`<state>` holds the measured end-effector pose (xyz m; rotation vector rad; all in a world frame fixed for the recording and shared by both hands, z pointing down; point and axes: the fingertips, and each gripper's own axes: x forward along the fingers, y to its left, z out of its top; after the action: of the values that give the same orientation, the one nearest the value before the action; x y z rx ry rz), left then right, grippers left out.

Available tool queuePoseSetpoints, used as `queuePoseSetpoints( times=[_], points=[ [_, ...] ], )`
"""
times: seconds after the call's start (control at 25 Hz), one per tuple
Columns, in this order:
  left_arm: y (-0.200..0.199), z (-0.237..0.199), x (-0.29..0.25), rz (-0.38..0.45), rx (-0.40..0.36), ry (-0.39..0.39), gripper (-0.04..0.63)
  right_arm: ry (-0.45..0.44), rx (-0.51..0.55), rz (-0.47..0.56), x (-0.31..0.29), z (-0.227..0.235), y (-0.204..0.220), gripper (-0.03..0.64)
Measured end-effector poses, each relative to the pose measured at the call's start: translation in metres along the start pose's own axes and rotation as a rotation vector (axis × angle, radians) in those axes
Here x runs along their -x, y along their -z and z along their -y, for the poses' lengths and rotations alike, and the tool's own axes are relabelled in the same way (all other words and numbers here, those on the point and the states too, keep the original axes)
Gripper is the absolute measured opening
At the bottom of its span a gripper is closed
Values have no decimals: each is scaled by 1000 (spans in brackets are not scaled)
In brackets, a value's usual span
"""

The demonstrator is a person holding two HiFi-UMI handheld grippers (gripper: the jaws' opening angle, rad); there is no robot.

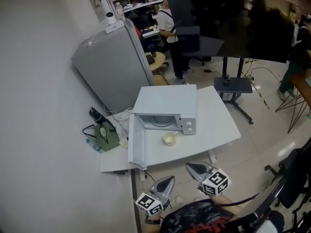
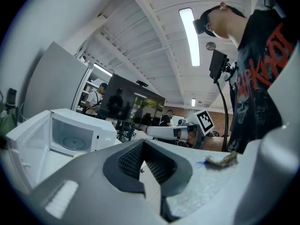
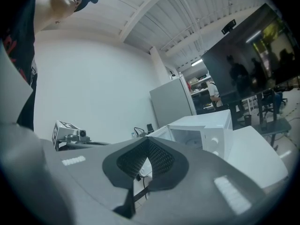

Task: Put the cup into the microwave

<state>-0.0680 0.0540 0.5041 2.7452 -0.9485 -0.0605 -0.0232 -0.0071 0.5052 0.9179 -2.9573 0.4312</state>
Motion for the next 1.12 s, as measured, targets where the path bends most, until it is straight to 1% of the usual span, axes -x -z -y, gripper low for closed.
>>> queuePoseSetpoints(
  times=[0.12, 0.24, 0.32, 0.52, 0.72, 0.92, 1.12],
  points=[
    [2, -17, 4, 0, 8, 8, 4, 7, -1, 1, -14, -3, 0, 0],
    [7, -22, 2, -16, 23, 35, 3, 39, -19, -7, -15, -1, 6, 0],
    [8, -25, 3, -13, 23, 40, 3, 45, -29, -14, -19, -1, 7, 0],
    [9, -44, 15, -18, 36, 27, 3, 26, -42, -19, -43, -5, 7, 0],
    [7, -66, 29, 3, 57, -4, 3, 0, -44, -44, -69, -16, 11, 0],
    [8, -89, 38, -9, 66, -14, 3, -18, -53, -36, -89, -32, 11, 0],
    [11, -105, 31, -10, 76, -24, 3, -4, -99, -76, -90, -15, 28, 0]
  ],
)
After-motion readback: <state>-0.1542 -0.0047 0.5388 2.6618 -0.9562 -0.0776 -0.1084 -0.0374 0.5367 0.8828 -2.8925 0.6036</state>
